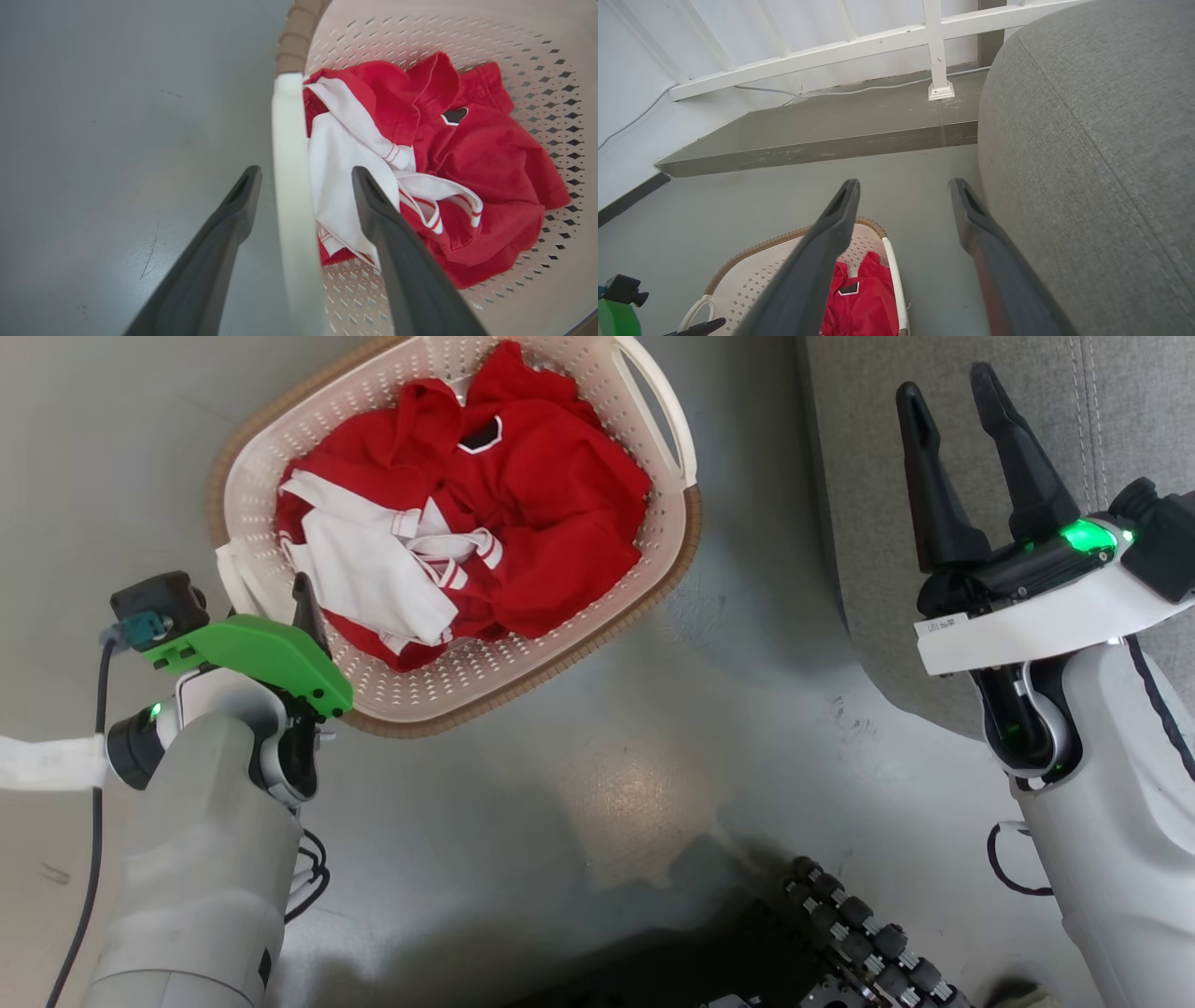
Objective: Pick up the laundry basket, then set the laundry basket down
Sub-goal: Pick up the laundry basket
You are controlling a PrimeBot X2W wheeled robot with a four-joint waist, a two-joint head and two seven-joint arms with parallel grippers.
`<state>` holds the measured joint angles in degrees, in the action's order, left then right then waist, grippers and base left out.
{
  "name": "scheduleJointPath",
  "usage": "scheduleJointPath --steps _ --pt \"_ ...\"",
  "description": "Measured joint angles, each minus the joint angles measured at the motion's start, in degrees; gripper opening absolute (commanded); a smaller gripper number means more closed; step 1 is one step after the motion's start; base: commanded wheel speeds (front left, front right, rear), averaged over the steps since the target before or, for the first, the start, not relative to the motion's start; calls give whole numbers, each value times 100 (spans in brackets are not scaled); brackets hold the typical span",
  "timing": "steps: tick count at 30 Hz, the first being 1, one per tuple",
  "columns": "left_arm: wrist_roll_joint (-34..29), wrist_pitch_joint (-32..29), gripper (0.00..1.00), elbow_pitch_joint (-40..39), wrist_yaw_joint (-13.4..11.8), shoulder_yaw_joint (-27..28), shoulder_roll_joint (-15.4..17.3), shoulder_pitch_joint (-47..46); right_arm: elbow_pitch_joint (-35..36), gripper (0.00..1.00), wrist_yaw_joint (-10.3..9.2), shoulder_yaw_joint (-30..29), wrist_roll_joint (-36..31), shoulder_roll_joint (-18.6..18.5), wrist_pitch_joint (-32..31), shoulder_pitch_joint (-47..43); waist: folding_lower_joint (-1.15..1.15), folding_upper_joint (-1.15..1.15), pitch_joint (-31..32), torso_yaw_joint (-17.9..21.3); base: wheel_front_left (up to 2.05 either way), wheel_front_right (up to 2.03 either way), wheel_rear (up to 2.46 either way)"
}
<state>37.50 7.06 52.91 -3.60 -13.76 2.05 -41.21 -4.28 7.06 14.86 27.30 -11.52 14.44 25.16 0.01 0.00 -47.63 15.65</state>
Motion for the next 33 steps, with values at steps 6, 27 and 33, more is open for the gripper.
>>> scheduleJointPath --steps 6,27,33 --pt "89 -123 86 330 5 1 -1 -127 -59 100 0 12 26 3 0 24 0 0 -71 58 0 0 0" --pt "-230 -231 0 1123 191 -492 67 -605 -174 100 0 79 62 70 4 140 -1 0 56 35 0 0 0" --pt "-349 -313 0 1312 267 -631 104 -703 -213 100 0 122 94 70 15 139 -1 0 112 24 0 0 0"
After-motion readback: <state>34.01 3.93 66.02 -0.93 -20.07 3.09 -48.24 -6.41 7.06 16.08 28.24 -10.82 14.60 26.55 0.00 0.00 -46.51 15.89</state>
